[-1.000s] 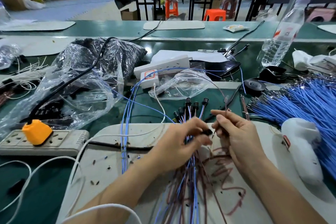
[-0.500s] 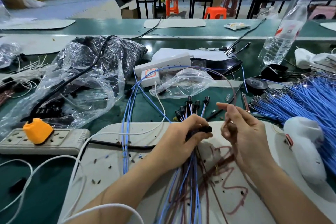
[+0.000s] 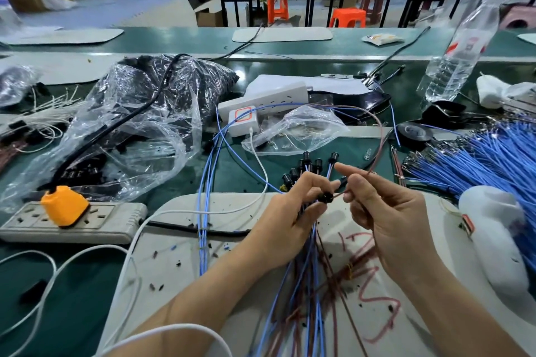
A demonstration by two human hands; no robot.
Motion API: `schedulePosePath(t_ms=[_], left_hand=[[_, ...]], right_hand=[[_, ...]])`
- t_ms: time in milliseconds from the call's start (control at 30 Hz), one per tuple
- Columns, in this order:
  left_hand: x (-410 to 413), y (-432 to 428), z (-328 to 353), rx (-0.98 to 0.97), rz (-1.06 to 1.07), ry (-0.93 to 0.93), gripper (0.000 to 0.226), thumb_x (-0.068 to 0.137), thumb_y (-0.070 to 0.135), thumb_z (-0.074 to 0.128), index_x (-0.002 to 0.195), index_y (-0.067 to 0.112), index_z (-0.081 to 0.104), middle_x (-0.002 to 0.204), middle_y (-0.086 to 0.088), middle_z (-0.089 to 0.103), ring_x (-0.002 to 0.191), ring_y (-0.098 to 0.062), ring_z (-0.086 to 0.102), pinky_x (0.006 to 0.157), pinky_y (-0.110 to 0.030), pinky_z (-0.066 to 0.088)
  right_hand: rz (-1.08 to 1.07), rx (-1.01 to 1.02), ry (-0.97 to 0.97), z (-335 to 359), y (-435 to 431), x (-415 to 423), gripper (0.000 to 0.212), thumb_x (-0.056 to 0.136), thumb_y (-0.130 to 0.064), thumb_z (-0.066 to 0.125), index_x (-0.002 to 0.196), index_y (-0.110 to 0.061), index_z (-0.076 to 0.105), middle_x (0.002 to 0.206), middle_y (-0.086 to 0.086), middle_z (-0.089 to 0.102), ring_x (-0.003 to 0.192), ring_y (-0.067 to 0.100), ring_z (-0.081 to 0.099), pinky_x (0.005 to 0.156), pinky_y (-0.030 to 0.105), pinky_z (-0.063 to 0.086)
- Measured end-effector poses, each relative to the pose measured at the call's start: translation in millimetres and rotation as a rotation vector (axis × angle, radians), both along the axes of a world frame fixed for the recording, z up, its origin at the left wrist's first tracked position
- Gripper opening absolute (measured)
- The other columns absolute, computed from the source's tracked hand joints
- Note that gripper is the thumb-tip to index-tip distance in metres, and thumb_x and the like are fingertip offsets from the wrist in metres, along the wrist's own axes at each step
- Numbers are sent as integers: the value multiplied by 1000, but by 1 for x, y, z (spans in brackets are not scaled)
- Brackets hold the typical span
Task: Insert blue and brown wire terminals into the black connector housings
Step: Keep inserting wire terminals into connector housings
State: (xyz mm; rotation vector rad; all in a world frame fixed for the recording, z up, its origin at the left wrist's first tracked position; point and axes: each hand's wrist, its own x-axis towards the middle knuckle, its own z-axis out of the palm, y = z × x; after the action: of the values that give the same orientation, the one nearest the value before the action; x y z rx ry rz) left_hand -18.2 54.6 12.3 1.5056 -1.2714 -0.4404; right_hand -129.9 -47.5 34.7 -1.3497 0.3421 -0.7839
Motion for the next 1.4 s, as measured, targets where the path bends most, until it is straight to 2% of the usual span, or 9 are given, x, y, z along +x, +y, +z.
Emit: schedulePosePath(t_ms=[100,167,267,400,500,667,967,1233,1400], left_hand=[[1,0,-1,2,-3,-7,31,98,4,44,101,34,40,128,-2,62,117,-9,57,89,-15,41],[0,0,-1,-4,-4,-17,31,97,2,44,101,32,40,123,-4,65,110,-8,57,80,-8,39],[0,0,-1,-34,3,-37,33,95,-2,46,101,29,41,105,-14,69,106,-1,39,65,1,34],[1,-1,-4,-17,38,-48,35,95,2,49,101,36,42,108,0,70,96,-6,56,75,-6,38],[2,-2,-6,-9,39,-52,25,95,4,49,104,27,47,105,11,67,89,3,60,79,-12,42],[4,-2,-9,-41,30,-52,17,94,1,50,110,7,52,104,2,68,103,-5,62,91,-24,47],[4,-2,-8,-65,81,-89,18,92,1,53,108,5,57,105,1,69,104,-7,63,91,-28,49],[5,-3,-9,-69,112,-57,18,91,4,56,108,10,59,101,6,70,101,-3,64,90,-19,47],[4,-4,-10,-76,107,-66,21,91,5,56,110,9,60,98,20,65,99,3,63,88,-12,44]], right_hand=[[-21,-33,-7,1,0,-1,23,78,-25,61,92,-33,77,59,-3,60,49,7,35,45,13,31],[-34,-74,-8,1,1,-1,23,78,-24,61,93,-31,77,59,-2,58,47,7,33,44,13,30],[-46,-161,-5,2,3,-1,22,79,-24,61,92,-28,77,59,-1,54,46,6,32,43,13,29],[-43,-189,-26,2,2,-1,23,79,-23,60,95,-29,76,59,-2,54,46,5,34,44,11,31],[-48,-240,-13,-1,2,1,21,80,-22,60,96,-26,74,60,-5,54,48,2,39,47,9,33],[-75,-352,4,-6,0,2,21,82,-19,60,100,-24,71,64,-13,57,53,0,49,54,6,38],[-63,-395,-11,-9,0,2,23,83,-18,61,101,-29,72,65,-12,52,51,2,42,52,9,36],[-67,-376,20,-5,-2,2,25,82,-16,60,105,-16,70,65,-16,58,53,-2,53,54,4,39],[-33,-325,57,-7,-1,3,25,80,-18,60,102,-15,72,64,-10,54,51,0,49,53,5,38]])
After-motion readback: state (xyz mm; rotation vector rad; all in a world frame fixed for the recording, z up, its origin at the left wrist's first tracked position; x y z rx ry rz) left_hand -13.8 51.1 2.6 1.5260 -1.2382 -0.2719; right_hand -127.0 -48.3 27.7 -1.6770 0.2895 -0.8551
